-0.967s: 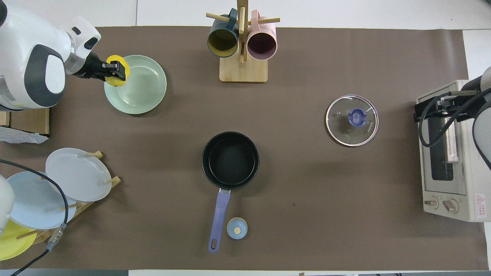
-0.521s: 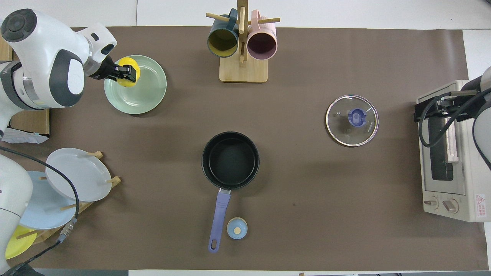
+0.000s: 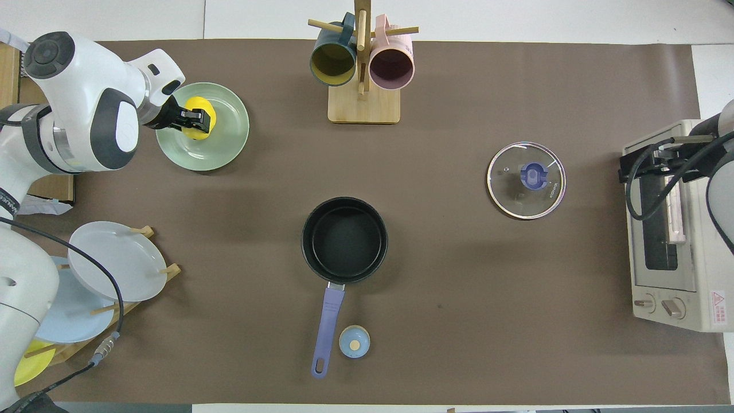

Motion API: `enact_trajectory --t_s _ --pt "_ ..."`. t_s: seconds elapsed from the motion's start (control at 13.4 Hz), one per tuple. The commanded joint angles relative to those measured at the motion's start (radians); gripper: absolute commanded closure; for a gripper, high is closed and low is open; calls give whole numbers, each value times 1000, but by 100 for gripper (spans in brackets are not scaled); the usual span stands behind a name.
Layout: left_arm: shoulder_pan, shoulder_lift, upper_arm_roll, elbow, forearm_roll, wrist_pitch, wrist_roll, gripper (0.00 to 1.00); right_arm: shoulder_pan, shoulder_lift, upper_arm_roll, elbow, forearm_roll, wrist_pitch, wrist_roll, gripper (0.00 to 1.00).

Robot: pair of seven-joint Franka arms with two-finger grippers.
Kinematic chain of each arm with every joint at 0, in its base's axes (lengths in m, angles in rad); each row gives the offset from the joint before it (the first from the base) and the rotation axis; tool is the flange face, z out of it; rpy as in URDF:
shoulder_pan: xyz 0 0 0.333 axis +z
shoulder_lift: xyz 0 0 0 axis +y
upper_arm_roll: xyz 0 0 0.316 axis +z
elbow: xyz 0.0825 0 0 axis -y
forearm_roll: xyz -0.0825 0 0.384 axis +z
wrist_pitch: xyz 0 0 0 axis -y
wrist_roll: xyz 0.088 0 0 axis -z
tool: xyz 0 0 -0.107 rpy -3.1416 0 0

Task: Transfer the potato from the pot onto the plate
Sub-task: 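Lower the potato onto the green plate and open the left gripper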

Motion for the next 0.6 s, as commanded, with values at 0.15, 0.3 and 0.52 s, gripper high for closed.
enact_trajectory --t_s 0.15,0.3,0.52 --pt "-9 -30 9 -43 11 23 41 74 -6 -17 6 -14 4 11 20 0" --pt "-9 -30 9 -46 11 25 47 47 -6 -17 6 -14 4 11 20 0" --pt "-2 -30 10 -37 11 11 53 0 -6 -17 6 -14 4 11 20 0"
